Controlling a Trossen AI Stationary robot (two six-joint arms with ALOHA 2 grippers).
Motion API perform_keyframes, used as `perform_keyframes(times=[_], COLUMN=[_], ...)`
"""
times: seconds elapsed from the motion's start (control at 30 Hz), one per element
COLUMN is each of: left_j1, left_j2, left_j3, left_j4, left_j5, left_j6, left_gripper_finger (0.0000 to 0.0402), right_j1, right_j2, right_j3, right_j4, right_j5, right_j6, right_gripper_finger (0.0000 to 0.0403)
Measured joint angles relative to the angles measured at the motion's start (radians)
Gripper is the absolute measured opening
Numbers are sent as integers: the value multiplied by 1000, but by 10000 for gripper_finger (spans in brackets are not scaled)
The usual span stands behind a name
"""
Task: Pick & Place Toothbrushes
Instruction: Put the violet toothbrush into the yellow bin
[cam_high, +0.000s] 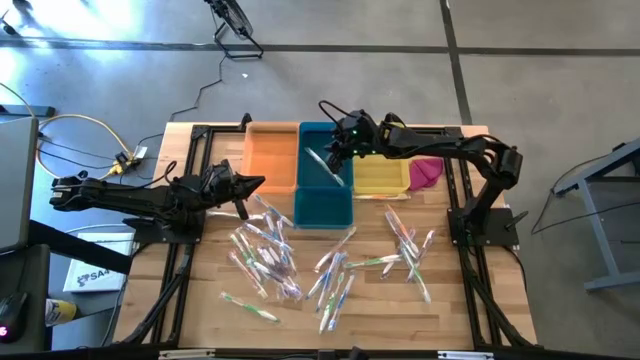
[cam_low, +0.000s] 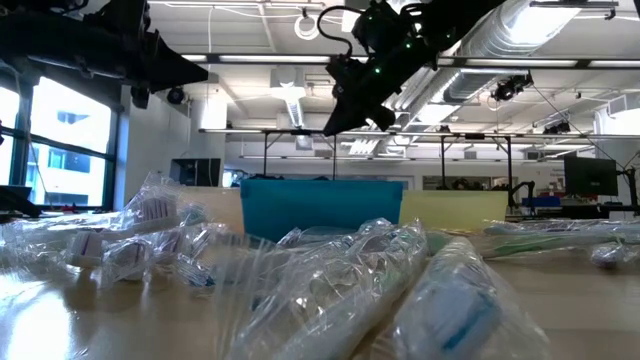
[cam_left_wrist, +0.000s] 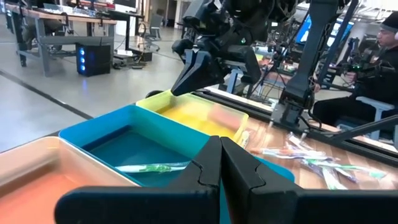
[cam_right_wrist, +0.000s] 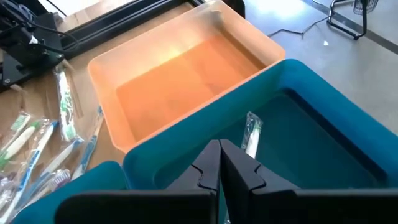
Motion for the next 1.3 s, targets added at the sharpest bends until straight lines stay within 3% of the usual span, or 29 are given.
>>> perform_keyframes(times=[0.37, 0.67, 0.87, 1.07, 1.3], left_j1=[0, 0, 0, 0, 0], left_j2=[0, 0, 0, 0, 0], left_j3=[0, 0, 0, 0, 0], left_j4=[-14, -47, -53, -72, -82], left_j5=[0, 0, 0, 0, 0], left_j6=[-1, -1, -1, -1, -1], left_gripper_finger=[0, 0, 0, 0, 0], right_j1=[11, 107, 169, 187, 183], right_j2=[0, 0, -5, -108, -359], right_j3=[0, 0, 0, -28, -242], right_j4=[26, 37, 25, -68, -15], right_j5=[-43, 54, 59, 105, 177], right_j6=[-32, -61, -76, -82, -30], right_gripper_finger=[2, 2, 2, 2, 2])
